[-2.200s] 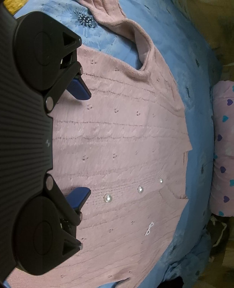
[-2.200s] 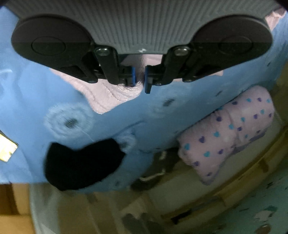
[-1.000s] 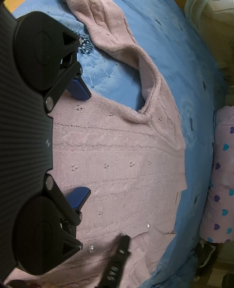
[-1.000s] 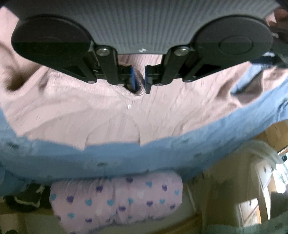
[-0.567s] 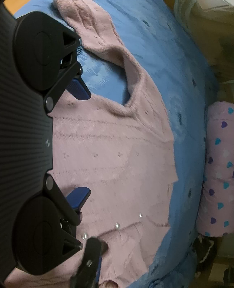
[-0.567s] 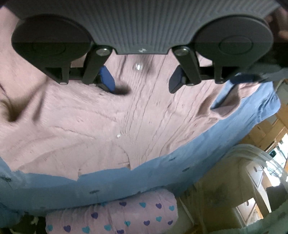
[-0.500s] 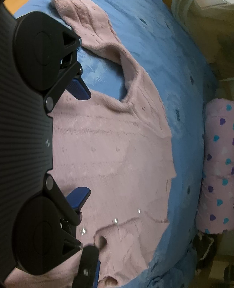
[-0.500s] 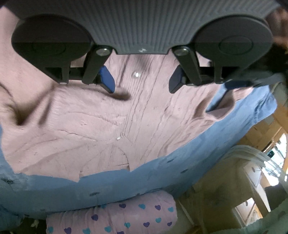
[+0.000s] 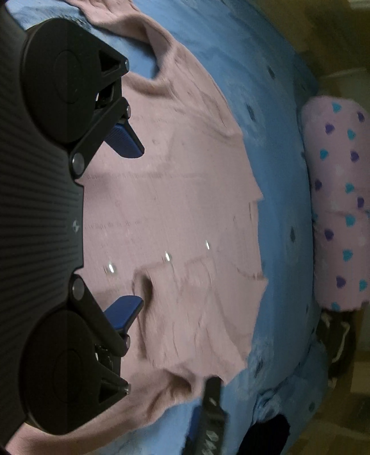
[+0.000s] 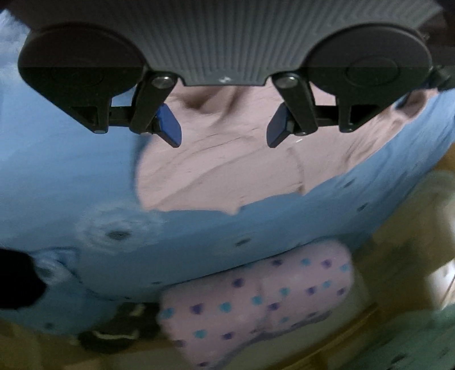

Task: Fold small clothes
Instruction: 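Move the left tool to the other sleeve cuff, then close the left tool on the sleeve cuff and lift it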

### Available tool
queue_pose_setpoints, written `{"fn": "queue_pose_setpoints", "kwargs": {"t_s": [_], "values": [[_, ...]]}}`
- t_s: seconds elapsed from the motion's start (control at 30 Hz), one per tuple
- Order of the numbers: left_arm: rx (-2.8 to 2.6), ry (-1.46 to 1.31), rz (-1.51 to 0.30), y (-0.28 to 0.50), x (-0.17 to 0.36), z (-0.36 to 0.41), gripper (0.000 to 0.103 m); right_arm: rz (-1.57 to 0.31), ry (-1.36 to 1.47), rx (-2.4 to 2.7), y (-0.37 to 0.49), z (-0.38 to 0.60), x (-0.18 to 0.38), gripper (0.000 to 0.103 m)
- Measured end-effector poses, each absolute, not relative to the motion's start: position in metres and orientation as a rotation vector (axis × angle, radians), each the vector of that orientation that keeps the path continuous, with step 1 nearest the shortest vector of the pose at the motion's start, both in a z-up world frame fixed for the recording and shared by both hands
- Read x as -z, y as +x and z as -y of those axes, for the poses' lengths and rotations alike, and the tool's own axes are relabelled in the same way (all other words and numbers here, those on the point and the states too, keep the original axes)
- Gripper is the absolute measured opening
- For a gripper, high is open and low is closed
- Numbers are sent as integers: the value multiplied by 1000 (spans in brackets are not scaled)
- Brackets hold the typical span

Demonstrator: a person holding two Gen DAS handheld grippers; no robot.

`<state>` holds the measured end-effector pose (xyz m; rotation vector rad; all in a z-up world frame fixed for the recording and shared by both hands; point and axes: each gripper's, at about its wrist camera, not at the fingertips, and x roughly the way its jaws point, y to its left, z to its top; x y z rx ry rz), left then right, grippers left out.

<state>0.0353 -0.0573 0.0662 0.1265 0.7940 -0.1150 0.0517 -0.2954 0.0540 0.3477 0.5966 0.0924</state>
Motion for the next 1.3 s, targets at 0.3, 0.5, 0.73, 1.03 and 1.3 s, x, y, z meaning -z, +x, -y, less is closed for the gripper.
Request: {"fn": "queue_pose_setpoints", "kwargs": {"t_s": [0.3,0.5,0.73,1.03,1.3], "values": [[232,177,-712,53,-62,128,103,-584,314,29,54,322,-36,68],[213,252,-667,66,-39,164,103,-584,370,46,57,342,-40,68],[174,348,-646,68,-16,181,83,-593,387,36,59,345,-41,68],[240,303,-580,58,-34,173,15,-598,319,31,58,336,-41,68],[83,271,-477,58,-72,105,14,-602,328,30,57,338,-41,68]]}}
